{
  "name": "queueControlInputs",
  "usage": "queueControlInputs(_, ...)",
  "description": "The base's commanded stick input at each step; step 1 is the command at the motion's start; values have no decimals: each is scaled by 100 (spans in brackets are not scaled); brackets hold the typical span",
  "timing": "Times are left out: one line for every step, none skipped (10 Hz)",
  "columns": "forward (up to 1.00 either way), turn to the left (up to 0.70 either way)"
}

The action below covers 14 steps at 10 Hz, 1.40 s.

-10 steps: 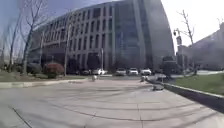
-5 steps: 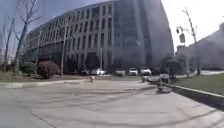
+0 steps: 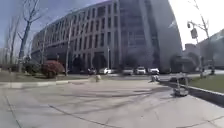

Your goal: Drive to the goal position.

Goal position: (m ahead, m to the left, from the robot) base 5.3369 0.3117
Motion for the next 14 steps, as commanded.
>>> queueControlInputs(100,3)
queueControlInputs(100,3)
queueControlInputs(100,3)
queueControlInputs(100,3)
queueControlInputs(100,3)
queueControlInputs(100,3)
queueControlInputs(100,3)
queueControlInputs(100,7)
queueControlInputs(100,15)
queueControlInputs(100,23)
queueControlInputs(100,31)
queueControlInputs(100,39)
queueControlInputs(100,43)
queueControlInputs(100,43)
